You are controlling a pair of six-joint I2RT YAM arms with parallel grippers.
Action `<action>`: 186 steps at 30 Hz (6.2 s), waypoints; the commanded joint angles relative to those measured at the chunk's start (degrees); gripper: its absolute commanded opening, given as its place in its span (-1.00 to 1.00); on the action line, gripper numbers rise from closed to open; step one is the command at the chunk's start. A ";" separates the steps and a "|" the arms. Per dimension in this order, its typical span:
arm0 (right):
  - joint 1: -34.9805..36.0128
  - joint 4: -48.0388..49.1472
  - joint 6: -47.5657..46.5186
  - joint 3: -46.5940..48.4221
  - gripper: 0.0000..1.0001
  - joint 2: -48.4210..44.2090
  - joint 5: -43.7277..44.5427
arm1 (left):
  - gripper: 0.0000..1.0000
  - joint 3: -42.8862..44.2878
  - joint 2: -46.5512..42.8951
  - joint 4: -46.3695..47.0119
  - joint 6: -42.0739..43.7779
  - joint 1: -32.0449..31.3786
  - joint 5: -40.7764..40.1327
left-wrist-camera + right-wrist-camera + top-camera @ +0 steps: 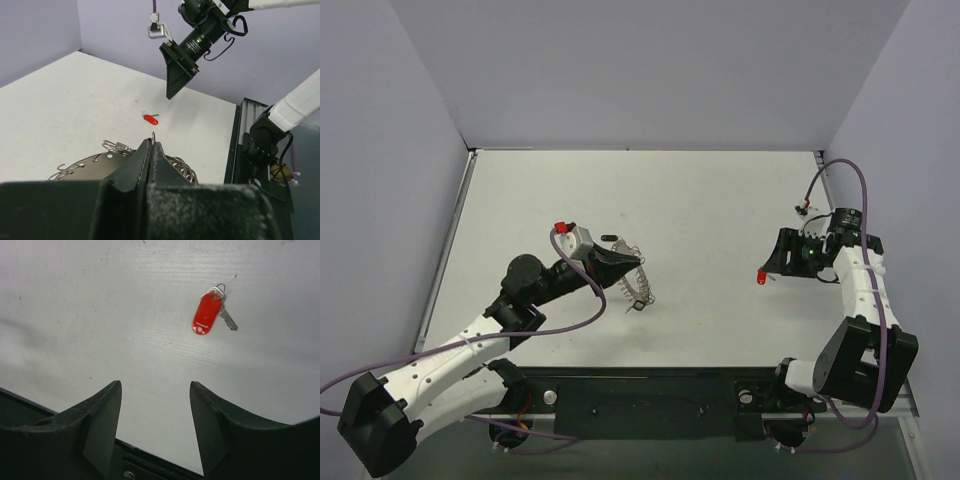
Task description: Put the keys on the keyring
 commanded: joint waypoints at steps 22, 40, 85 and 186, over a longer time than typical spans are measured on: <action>12.12 -20.82 -31.35 3.67 0.64 -17.24 -33.05 | -1.00 -4.62 1.15 14.44 2.77 -6.66 10.04; 28.39 -40.95 -64.83 11.24 0.58 -11.08 -28.93 | -1.00 0.40 10.12 12.94 19.31 -15.64 8.36; 33.04 -54.49 -75.75 26.78 -0.14 -2.92 -32.27 | -1.00 -5.31 21.82 51.44 -11.35 -15.55 -1.83; 2.47 -29.36 -44.27 4.30 0.21 -11.53 -33.77 | -1.00 -2.85 7.76 23.31 11.49 -13.00 5.81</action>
